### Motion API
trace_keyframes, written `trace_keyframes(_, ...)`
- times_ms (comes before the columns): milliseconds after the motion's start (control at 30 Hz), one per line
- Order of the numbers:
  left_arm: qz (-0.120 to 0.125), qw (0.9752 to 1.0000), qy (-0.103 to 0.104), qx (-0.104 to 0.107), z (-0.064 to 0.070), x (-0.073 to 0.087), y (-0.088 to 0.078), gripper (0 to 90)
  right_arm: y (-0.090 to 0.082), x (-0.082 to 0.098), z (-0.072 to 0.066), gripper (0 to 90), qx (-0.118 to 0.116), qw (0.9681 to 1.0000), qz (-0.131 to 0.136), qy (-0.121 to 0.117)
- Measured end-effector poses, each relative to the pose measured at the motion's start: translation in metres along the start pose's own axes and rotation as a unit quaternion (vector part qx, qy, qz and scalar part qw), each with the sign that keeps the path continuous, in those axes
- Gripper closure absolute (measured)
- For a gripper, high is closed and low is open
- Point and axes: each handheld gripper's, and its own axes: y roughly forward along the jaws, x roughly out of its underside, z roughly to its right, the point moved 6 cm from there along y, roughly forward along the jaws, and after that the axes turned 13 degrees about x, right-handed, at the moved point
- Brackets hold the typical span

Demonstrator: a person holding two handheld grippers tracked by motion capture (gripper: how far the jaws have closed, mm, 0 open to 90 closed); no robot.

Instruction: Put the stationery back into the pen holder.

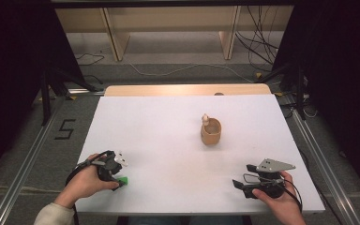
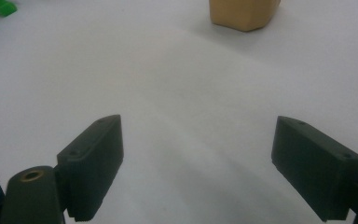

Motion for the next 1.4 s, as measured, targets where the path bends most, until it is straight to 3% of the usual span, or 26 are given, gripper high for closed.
trace_keyframes(200,-0.018,0.9995,0.019,0.016,0.0038,-0.0004,0.0046,52.3,0.0001,-0.0001,-0.0004,17.5,-0.001,1.0,0.0,0.001)
trace_keyframes(500,-0.04,0.998,0.042,0.022,0.0044,-0.0006,0.0072,56.2,-0.0001,0.0,-0.0006,17.5,-0.001,1.0,-0.001,0.001)
trace_keyframes(733,-0.067,0.9947,0.067,0.04,0.0022,-0.004,0.0079,57.5,0.0,0.0,-0.0006,17.5,-0.001,1.0,-0.001,0.001)
trace_keyframes(800,-0.08,0.9927,0.078,0.046,0.0007,-0.0047,0.0071,58.1,0.0,0.0,-0.0003,17.5,-0.001,1.0,-0.001,0.001)
trace_keyframes(833,-0.075,0.9935,0.073,0.046,0.0015,-0.0055,0.008,58.4,0.0001,0.0001,-0.0003,17.5,-0.001,1.0,-0.001,0.001)
trace_keyframes(1400,-0.085,0.9915,0.08,0.057,0.0001,-0.0076,0.0077,66.6,0.0,0.0,-0.0004,17.5,-0.001,1.0,0.0,0.0)
